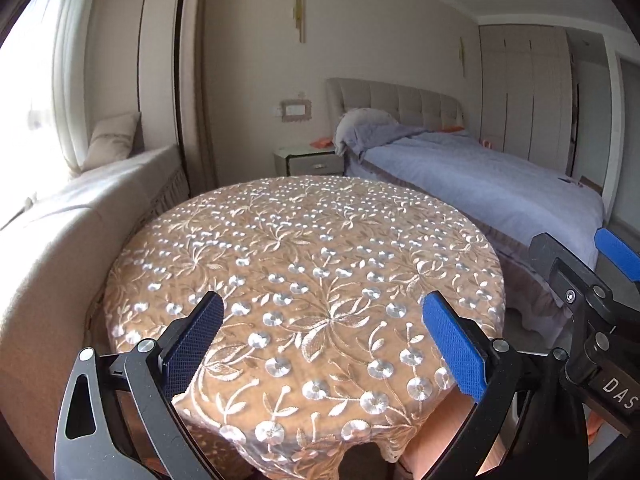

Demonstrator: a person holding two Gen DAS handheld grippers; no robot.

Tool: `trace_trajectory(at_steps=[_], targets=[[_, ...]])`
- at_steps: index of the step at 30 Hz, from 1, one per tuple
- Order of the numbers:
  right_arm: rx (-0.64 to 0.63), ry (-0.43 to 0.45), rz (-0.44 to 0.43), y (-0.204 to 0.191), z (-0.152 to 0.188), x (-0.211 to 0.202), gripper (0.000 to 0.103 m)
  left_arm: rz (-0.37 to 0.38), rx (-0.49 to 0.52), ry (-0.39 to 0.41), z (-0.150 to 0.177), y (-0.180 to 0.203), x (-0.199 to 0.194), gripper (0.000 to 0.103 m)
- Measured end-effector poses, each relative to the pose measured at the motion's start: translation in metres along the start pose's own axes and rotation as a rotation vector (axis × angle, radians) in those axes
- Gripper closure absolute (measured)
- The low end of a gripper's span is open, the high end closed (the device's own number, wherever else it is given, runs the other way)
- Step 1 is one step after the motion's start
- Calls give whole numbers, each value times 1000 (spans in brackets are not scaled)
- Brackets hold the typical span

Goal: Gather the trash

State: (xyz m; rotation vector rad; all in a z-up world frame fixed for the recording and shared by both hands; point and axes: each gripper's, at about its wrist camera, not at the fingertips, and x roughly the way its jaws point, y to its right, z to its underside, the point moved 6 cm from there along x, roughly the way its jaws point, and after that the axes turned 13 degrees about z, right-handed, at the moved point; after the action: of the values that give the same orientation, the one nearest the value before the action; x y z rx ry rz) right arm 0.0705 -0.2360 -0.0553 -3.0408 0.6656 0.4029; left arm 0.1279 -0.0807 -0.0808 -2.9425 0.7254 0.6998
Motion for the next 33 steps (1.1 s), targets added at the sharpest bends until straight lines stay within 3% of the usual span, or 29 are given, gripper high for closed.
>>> trace_trajectory(at_steps=[12,17,33], targets=[[6,51,22,9,-2,-17,5,-1,-38,44,-3,-9,-14,5],[-4,55,23,6,1,-17,5,-44,-45,72,-5,-14,-23,5],[-17,55,16,1,2,-19,5,-52,-49,73,-5,-17,-26,5]])
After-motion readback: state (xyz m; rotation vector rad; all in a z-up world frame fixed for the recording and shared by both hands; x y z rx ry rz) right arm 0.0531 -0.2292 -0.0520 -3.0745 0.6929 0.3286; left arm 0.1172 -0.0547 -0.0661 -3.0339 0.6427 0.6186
